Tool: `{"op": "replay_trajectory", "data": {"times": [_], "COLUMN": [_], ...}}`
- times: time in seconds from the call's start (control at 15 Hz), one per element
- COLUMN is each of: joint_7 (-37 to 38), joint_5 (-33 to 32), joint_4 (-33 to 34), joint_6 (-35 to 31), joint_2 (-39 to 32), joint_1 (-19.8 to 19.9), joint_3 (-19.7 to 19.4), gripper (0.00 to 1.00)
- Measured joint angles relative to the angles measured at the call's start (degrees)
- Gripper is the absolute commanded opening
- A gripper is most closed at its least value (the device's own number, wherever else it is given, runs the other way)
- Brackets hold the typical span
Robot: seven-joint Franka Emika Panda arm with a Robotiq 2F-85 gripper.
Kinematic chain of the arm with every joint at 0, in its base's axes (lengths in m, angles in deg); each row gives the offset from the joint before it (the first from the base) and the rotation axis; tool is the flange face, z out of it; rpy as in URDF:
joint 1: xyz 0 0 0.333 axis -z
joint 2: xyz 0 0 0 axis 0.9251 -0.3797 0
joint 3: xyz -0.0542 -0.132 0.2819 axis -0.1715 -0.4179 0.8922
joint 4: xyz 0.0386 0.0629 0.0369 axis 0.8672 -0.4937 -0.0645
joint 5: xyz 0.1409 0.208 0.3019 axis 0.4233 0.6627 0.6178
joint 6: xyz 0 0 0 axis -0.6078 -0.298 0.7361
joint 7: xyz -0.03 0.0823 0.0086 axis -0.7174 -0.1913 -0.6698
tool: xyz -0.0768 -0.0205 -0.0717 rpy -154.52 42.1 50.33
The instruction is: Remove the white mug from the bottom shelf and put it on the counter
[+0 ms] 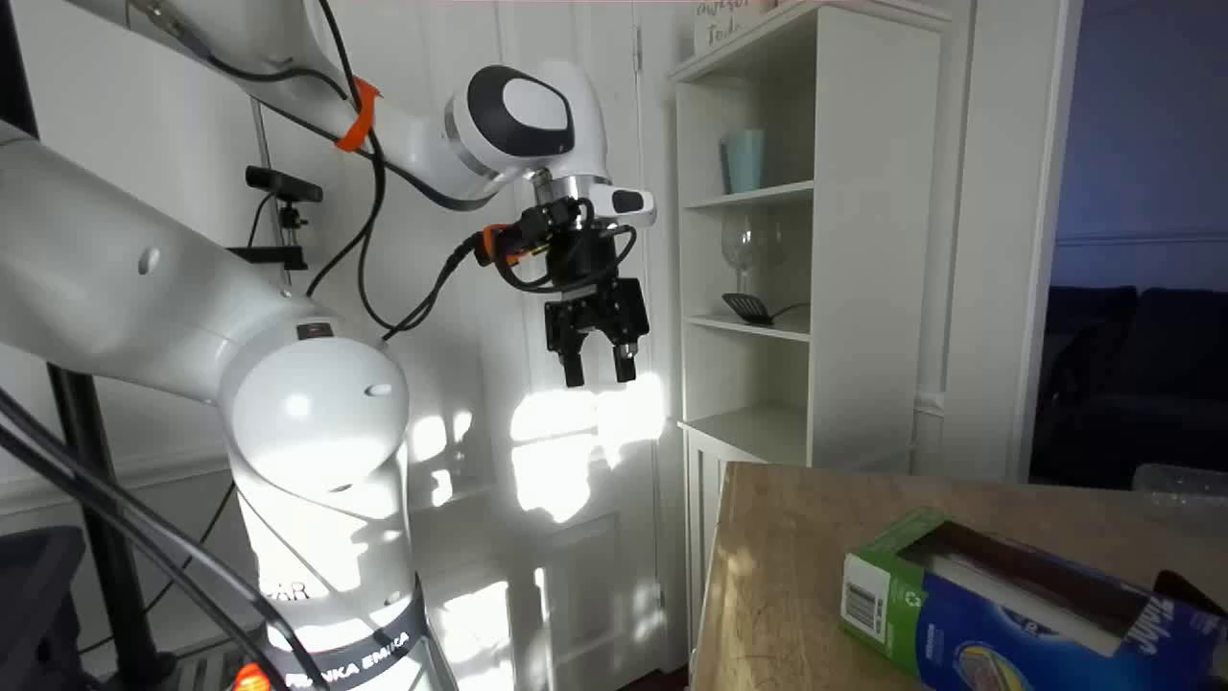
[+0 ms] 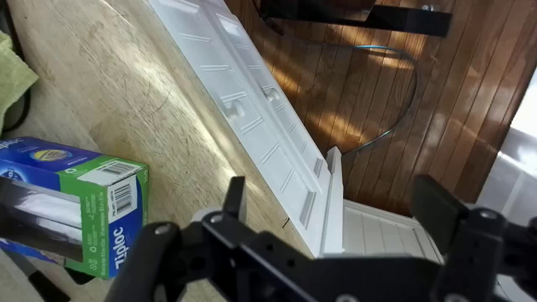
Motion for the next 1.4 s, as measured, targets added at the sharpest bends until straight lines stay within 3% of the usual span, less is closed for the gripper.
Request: {"op": "replay_trajectory", "data": {"times": [0.67, 0.8, 1.0, 1.4], "joint_7": [0.04, 0.89, 5.94, 20.44], "joint_5": [0.09, 1.87, 7.00, 10.90], "joint_4": [-0.27, -0.02, 1.09, 5.75], "joint_6": [-0.18, -3.34, -13.84, -44.47], "joint_2": [-0.73, -2.55, -9.74, -30.84], "joint_1": [-0.16, -1.22, -3.64, -3.63], "joint_3": [-0.09, 0.04, 1.42, 4.70], "gripper": [1.00, 1.00, 1.00, 1.00]}}
